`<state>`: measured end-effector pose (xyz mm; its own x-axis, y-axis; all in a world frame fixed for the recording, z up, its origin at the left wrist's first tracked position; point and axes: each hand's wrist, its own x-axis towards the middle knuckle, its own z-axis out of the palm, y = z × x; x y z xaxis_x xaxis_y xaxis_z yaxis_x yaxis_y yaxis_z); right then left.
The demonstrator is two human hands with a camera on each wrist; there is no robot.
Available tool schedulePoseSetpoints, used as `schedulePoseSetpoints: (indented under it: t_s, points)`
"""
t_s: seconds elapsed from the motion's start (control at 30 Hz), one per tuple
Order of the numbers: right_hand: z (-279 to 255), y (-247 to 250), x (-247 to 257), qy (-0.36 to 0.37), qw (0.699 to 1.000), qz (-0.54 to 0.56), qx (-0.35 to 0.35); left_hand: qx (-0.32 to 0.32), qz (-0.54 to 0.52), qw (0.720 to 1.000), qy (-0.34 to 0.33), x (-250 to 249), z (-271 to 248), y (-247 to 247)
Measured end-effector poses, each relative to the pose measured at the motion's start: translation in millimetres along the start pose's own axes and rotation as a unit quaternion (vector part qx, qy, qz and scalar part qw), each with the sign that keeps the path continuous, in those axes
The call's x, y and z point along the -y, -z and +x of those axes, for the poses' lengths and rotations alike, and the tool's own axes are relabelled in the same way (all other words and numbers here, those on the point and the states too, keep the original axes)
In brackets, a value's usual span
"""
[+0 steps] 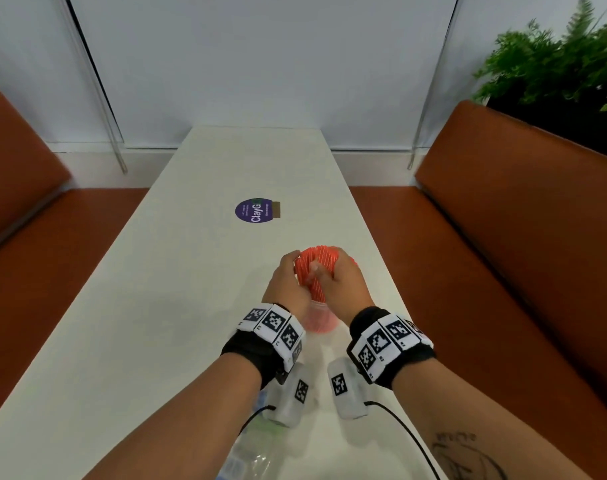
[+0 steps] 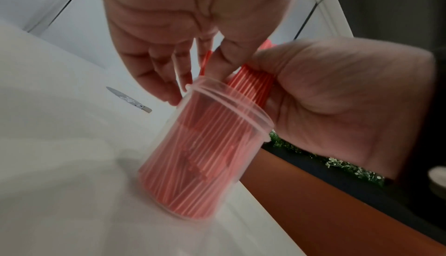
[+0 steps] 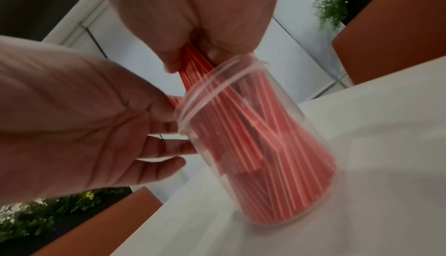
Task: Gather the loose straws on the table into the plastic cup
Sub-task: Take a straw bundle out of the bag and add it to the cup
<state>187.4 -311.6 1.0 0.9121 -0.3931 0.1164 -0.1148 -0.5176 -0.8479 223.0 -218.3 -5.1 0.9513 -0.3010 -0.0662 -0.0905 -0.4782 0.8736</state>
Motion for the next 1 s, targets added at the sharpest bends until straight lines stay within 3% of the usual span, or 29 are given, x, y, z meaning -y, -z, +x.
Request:
schedulePoseSetpoints:
  t_s: [0.17, 0.3, 0.37, 0.43, 0.53, 0.67, 0.77, 0.87, 0.93, 1.0]
  points:
    - [-4.0, 4.9, 1.6, 0.032, 0.999, 0.000, -0.034, -0.018, -0.016, 1.000, -0.003, 5.1, 0.3, -4.6]
    - [-5.4, 9.3, 0.5, 0.128, 0.976, -0.162, -0.066, -0.023, -0.012, 1.000, -0.012, 10.4, 0.4, -4.9]
    - [-5.7, 12.3, -4.9, 0.161, 0.959, -0.214, -0.091, -0.046, 0.017, 0.998, -0.036, 11.4, -2.8, -4.6]
    - [-7.0, 14.1, -12.2, 0.162, 0.964, -0.197, -0.069, -0.064, 0.083, 0.990, -0.091, 9.9, -7.1, -1.6]
    - [-6.0, 15.2, -26.3, 0.156, 0.975, -0.158, -0.019, -0.030, 0.219, 0.959, -0.176, 5.2, -7.2, 5.8]
    - [-1.1, 17.1, -27.4, 0.183, 0.956, -0.227, -0.017, 0.049, 0.338, 0.913, -0.224, 0.2, 0.2, 12.1]
    - [2.4, 19.9, -24.6, 0.197, 0.945, -0.261, 0.004, 0.049, 0.333, 0.915, -0.220, -0.6, 1.9, 13.0]
    - [2.3, 25.1, -28.1, 0.171, 0.976, -0.138, 0.007, 0.045, 0.306, 0.926, -0.217, -1.4, 1.0, 13.1]
    - [-2.2, 29.5, -32.1, 0.131, 0.990, -0.021, -0.045, 0.050, 0.304, 0.926, -0.217, -2.5, -0.4, 12.3]
    - [-9.5, 33.1, -35.1, 0.089, 0.994, 0.014, -0.070, 0.055, 0.310, 0.925, -0.214, -3.2, -1.7, 10.9]
